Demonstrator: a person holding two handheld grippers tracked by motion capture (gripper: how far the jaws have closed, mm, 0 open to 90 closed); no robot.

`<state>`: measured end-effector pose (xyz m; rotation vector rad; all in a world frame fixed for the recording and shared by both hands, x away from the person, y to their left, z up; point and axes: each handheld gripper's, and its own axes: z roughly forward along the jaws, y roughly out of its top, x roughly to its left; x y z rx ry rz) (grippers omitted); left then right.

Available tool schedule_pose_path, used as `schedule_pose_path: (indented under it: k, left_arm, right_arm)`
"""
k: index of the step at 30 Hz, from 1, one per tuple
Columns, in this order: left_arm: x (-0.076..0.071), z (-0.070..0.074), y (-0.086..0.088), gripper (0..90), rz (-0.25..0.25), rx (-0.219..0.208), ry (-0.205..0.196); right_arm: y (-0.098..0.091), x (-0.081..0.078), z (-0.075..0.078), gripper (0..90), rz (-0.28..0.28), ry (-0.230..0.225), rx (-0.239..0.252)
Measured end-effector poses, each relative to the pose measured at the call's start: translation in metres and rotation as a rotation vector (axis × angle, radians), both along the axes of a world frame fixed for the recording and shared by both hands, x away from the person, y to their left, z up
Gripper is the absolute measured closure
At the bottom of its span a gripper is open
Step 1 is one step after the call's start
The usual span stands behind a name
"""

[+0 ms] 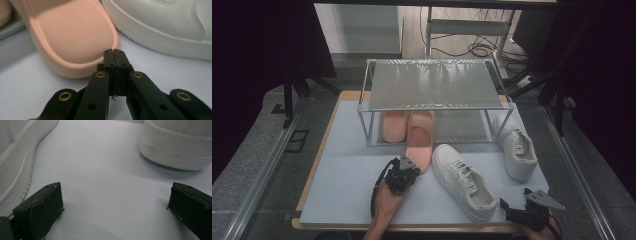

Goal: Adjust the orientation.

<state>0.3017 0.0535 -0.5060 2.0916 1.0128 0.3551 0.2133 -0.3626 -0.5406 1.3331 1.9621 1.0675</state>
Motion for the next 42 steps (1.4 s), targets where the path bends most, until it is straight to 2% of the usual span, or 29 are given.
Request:
schedule_pose_path:
  k: [10,23,42]
  left_arm:
    - [0.025,0.012,0.001,89.4,0.046,-0.028,-0.039]
    - [0.059,0.008,-0.004,89.5,0.093,-0.007,-0.042]
    - [0.095,0.005,-0.013,89.5,0.146,0.035,-0.034]
  right_arm:
    - [0.0,0.0,0.0,0.0,0.0,0.0,0.0]
    - [0.0,0.0,0.0,0.0,0.001,0.001,-0.001]
    - [0.0,0.0,0.0,0.0,0.003,0.0,-0.001]
